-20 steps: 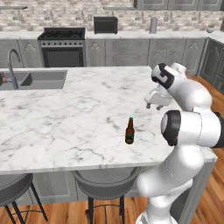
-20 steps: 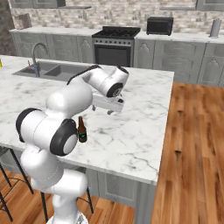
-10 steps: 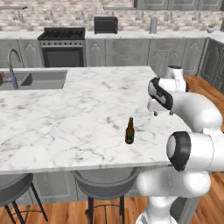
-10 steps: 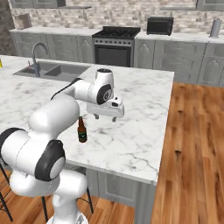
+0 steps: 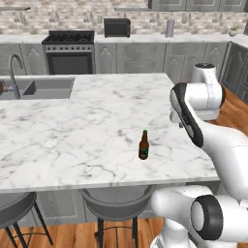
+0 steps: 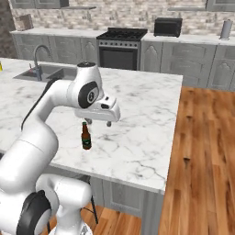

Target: Place the drinks on the dining counter in a tight cluster.

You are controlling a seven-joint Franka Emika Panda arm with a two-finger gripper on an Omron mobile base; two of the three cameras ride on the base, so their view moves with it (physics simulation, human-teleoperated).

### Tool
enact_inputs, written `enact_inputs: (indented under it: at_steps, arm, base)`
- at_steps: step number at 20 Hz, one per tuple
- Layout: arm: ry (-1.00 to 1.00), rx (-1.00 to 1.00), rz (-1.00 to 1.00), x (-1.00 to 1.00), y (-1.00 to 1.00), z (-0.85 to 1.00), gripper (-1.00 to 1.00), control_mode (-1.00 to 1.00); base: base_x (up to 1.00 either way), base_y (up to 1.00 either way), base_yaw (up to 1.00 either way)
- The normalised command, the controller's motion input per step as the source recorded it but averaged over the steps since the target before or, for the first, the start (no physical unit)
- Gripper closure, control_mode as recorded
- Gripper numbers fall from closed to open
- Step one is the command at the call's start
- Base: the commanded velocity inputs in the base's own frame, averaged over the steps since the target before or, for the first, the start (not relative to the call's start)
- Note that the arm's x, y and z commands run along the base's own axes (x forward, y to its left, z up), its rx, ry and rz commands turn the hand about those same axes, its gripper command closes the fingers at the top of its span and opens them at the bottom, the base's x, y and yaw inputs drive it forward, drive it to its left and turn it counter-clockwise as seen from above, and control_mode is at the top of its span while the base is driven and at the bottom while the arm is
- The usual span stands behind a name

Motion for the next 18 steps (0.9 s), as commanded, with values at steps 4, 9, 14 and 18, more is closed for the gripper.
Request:
enact_inputs:
  at_steps: [4, 9, 14, 18]
  arm:
    - [-0.03, 0.0, 0.0, -0.3, 0.07, 0.17, -1.0, -1.0]
    - [0.0, 0.0, 0.0, -0.01, 0.0, -0.01, -1.0, -1.0]
    - [0.0, 0.01, -0.02, -0.21, -0.04, 0.0, -1.0, 1.0]
    - [0.0, 0.0, 0.0, 0.0, 0.0, 0.0, -1.0, 1.0]
  base:
    - [0.0, 0.0, 0.0]
    - [0.0, 0.0, 0.0]
    - [-0.6, -0.36, -0.17]
    - [-1.0, -0.62, -0.37]
